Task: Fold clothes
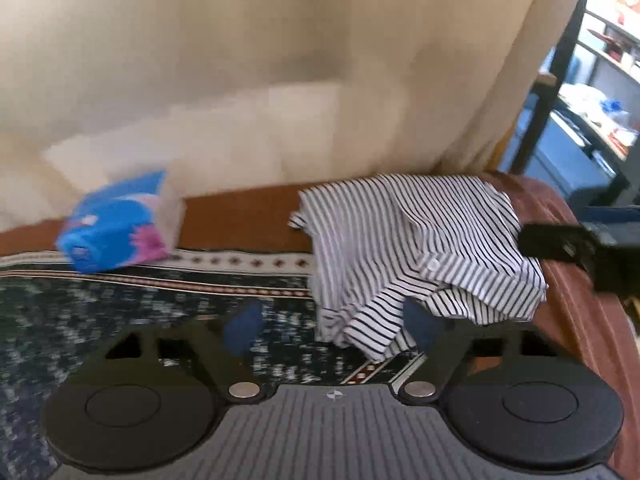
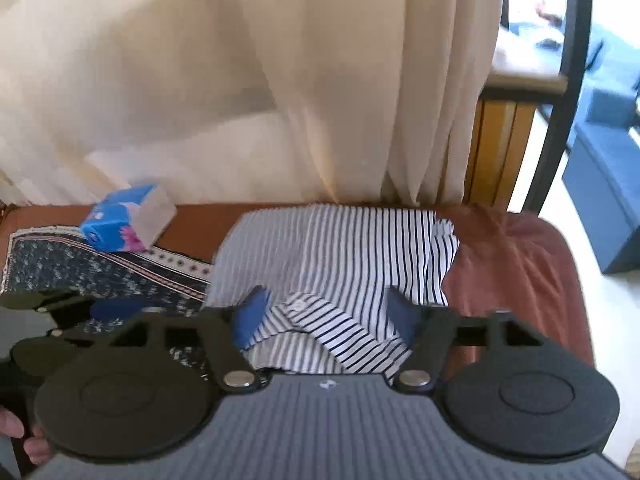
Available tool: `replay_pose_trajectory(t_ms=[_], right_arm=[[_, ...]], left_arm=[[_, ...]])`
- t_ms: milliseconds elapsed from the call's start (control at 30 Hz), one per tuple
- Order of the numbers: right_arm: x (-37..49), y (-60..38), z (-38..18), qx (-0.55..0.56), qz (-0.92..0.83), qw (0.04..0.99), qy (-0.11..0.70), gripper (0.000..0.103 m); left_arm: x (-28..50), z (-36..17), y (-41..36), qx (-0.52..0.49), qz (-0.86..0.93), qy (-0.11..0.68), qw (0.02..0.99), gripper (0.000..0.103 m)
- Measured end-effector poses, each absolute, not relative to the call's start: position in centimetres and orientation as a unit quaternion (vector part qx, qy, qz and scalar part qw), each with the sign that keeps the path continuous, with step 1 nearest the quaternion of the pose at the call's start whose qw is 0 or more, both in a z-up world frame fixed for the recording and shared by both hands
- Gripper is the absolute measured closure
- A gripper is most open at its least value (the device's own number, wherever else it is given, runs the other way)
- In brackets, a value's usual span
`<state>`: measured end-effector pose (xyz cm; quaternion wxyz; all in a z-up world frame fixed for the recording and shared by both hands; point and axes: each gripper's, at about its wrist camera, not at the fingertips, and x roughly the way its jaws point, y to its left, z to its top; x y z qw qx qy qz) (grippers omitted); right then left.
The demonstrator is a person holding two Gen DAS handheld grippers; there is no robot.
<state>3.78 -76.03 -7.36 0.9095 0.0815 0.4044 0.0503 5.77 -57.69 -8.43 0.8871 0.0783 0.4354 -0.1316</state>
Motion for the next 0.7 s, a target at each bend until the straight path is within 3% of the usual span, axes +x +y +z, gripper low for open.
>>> replay_pose_trajectory(t_ms=[67,233,700], right_arm=[[2.5,-75.1,-6.1,0.054,0.030,0.919,0.389,0.000],[-0.1,-74.0,-4.0,-0.014,0.009,0.931,0.366,0.000],[-3.4,-75.8,-3.2,0.013,-0.006,0.932,0.363,0.000]], left_arm=[[5.3,-7.6,-57.4,0.068,-0.127,0.454,0.879,0.003],[4.1,-5.8,-57.0,0.022,-0.143,0.478,0.866,0.003],[0.4,-4.7,-58.5,0.057,-0.137,0.454,0.878,0.001]])
